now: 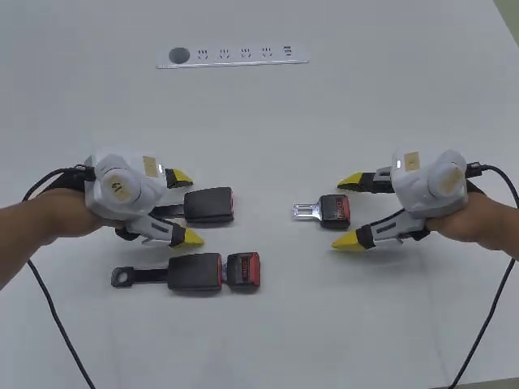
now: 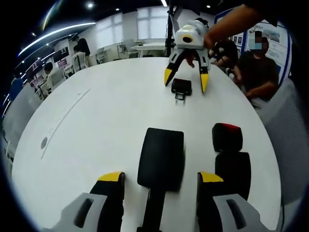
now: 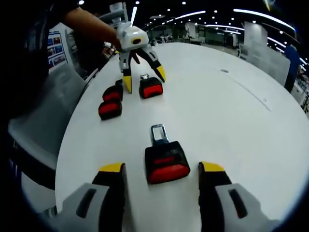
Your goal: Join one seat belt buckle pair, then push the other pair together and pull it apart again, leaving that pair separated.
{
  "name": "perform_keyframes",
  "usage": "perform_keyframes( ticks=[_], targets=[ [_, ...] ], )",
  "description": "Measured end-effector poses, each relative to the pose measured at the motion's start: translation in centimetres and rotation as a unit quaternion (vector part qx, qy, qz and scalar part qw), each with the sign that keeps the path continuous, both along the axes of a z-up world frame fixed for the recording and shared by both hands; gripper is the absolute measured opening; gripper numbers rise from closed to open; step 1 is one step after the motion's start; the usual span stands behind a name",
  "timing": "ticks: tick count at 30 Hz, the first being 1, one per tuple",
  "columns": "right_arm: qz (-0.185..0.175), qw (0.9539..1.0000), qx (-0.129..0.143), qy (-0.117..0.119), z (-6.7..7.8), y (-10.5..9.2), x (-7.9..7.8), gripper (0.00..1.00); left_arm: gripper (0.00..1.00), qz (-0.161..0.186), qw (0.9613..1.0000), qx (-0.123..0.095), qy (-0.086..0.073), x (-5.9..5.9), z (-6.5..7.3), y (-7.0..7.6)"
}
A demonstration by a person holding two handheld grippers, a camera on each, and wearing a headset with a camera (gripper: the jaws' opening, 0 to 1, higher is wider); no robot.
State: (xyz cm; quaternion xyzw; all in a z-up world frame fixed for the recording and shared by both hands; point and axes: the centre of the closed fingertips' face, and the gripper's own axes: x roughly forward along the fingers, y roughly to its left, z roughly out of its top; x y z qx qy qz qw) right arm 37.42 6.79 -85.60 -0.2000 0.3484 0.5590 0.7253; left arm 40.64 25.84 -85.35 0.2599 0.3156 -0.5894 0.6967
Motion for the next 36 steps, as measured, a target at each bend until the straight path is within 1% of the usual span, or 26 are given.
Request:
perform_keyframes(
  ticks=[1,2,3,5,6,7,8,9,11,12,13,14,16,20,23,27,30,36],
  targets=[
    [0.015,0.9998,0.007,-0.008,0.0,0.4,0.0,0.61,0.6,0.002,1.0,-0.001,0.0,0.1,0.0,-0.1],
    [0.013,0.9998,0.01,-0.005,0.1,0.5,0.2,0.61,0.58,0.004,1.0,-0.002,0.001,0.2,0.0,-0.2],
    [0.009,0.9998,0.015,-0.001,0.1,0.6,0.2,0.6,0.55,-0.001,1.0,-0.002,0.0,0.0,-0.1,-0.2],
    [0.018,0.9997,0.014,-0.008,-0.1,0.6,0.2,0.58,0.53,-0.01,0.9999,-0.007,0.0,-0.2,-0.1,-0.3],
    [0.03,0.9994,0.013,-0.014,-0.1,0.8,0.0,0.56,0.53,-0.009,0.9999,-0.006,0.001,-0.1,-0.1,-0.2],
    [0.033,0.9993,0.014,-0.014,-0.1,0.9,-0.1,0.54,0.52,-0.009,0.9999,-0.005,0.0,0.0,0.0,-0.2],
    [0.039,0.9989,0.014,-0.024,-0.1,1.1,0.0,0.5,0.51,-0.01,0.9999,-0.004,-0.002,0.1,0.0,-0.2],
    [0.039,0.9988,0.012,-0.025,-0.1,1.0,-0.1,0.47,0.49,-0.012,0.9999,-0.004,0.001,0.0,-0.1,-0.1],
    [0.03,0.9992,0.018,-0.02,0.0,0.9,0.1,0.45,0.42,-0.023,0.9996,-0.016,-0.006,0.2,0.6,-0.4],
    [0.025,0.9993,0.018,-0.021,0.1,0.8,0.4,0.43,0.38,-0.025,0.9997,-0.003,-0.003,0.0,0.6,-0.1],
    [0.025,0.9992,0.014,-0.027,0.0,0.7,0.5,0.4,0.36,-0.03,0.9995,-0.005,-0.004,0.0,0.4,-0.2],
    [0.029,0.999,0.01,-0.032,-0.1,0.5,0.5,0.38,0.36,-0.039,0.9992,-0.008,-0.005,0.0,0.4,-0.4],
    [0.029,0.999,0.017,-0.028,0.0,0.6,0.4,0.38,0.34,-0.043,0.999,-0.008,-0.004,0.0,0.2,-0.3],
    [0.035,0.9988,0.015,-0.03,0.1,0.4,0.3,0.37,0.34,-0.065,0.9979,-0.001,-0.008,-0.2,0.3,-0.4],
    [0.033,0.9988,0.02,-0.028,0.1,0.3,0.2,0.36,0.34,-0.066,0.9978,-0.004,-0.004,-0.2,0.3,-0.4],
    [0.032,0.9988,0.027,-0.027,0.2,0.3,0.3,0.36,0.34,-0.073,0.9973,-0.001,-0.007,-0.3,0.3,-0.5],
    [0.032,0.9986,0.032,-0.027,0.2,0.9,0.3,0.36,0.34,-0.073,0.9973,-0.004,-0.005,-0.3,0.2,-0.4],
    [0.031,0.9983,0.04,-0.028,0.2,2.5,0.5,0.36,0.33,-0.075,0.9972,-0.001,-0.005,-0.3,0.2,-0.5]
  ],
)
